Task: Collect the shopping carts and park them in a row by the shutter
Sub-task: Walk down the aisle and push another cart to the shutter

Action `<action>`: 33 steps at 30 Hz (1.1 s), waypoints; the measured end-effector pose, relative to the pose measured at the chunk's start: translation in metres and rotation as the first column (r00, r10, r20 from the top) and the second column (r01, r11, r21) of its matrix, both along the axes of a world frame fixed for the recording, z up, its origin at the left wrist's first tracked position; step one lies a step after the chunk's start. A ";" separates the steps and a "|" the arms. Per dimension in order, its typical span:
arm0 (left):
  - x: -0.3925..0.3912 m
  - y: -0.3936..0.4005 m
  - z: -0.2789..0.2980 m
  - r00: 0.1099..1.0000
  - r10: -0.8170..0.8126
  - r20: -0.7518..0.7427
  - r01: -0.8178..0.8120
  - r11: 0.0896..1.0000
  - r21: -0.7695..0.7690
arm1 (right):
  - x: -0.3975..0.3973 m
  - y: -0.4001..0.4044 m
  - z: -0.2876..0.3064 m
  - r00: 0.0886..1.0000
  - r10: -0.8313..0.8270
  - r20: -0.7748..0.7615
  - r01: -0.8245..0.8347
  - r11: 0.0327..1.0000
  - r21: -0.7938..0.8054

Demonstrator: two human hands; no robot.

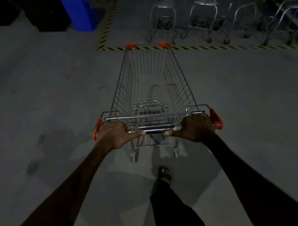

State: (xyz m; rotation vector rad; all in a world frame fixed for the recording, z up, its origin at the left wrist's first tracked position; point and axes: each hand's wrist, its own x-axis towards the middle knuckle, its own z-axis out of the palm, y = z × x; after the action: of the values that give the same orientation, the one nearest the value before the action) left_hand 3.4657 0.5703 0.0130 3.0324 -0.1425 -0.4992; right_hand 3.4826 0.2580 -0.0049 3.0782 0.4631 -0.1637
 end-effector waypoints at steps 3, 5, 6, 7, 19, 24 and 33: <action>0.087 0.002 0.001 0.998 0.063 -0.012 -0.063 0.998 0.013 | 0.094 0.003 0.004 1.000 0.003 -0.016 -0.003 1.000 0.020; 0.140 0.005 0.000 0.996 0.091 -0.013 -0.091 0.996 0.022 | 0.152 0.006 0.003 1.000 -0.004 -0.026 0.005 0.999 0.049; 0.167 0.006 0.000 0.994 0.106 -0.018 -0.106 0.994 0.026 | 0.181 0.008 0.003 0.999 -0.001 -0.032 0.003 0.999 0.048; 0.192 0.006 0.002 0.993 0.116 -0.034 -0.115 0.993 0.029 | 0.208 0.010 0.004 0.999 0.010 -0.043 -0.008 0.999 0.041; 0.513 0.049 -0.005 0.993 0.118 -0.020 -0.117 0.993 0.026 | 0.545 0.051 -0.006 0.998 0.057 -0.023 -0.057 0.998 -0.006; 0.650 0.076 -0.002 0.991 0.133 -0.022 -0.133 0.991 0.013 | 0.683 0.078 -0.005 0.999 0.032 -0.025 -0.032 0.999 -0.001; 0.876 0.124 -0.004 0.990 0.137 -0.022 -0.136 0.990 0.019 | 0.905 0.125 -0.001 0.999 0.030 -0.036 -0.028 0.999 0.041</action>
State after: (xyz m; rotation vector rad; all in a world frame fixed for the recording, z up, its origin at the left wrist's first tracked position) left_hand 4.3417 0.6940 0.0088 3.0239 0.0708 -0.5265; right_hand 4.3877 0.3831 -0.0064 3.1106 0.5187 -0.2132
